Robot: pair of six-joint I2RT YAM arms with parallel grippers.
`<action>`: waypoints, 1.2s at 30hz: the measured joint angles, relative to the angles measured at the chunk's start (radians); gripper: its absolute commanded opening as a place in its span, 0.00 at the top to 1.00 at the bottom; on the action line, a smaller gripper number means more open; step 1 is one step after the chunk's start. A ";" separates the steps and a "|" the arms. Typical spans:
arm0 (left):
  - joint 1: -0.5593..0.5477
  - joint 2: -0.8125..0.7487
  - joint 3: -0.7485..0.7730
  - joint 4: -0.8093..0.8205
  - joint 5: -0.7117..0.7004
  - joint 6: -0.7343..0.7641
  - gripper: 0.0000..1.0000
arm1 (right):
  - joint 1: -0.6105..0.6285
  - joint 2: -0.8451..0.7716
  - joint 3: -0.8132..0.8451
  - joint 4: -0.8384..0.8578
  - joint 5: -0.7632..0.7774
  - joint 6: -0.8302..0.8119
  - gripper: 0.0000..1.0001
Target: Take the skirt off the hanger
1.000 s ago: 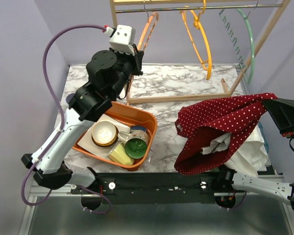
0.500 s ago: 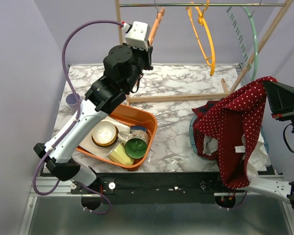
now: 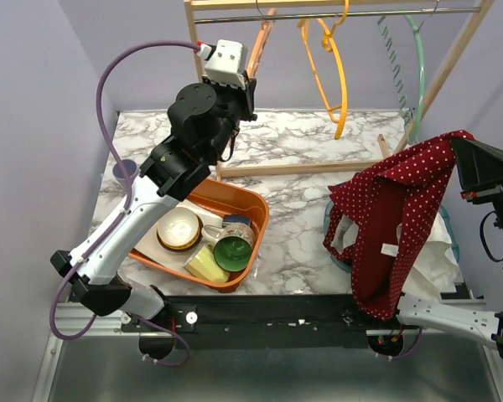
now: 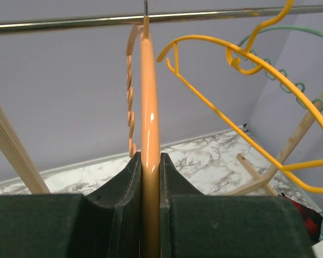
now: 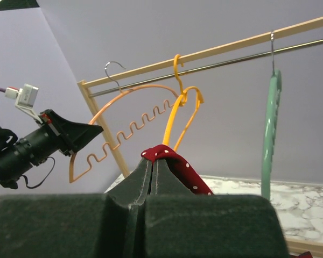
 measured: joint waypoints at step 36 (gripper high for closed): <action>0.006 -0.106 -0.167 -0.002 0.042 -0.062 0.01 | 0.000 0.058 0.003 0.591 0.288 -0.830 0.99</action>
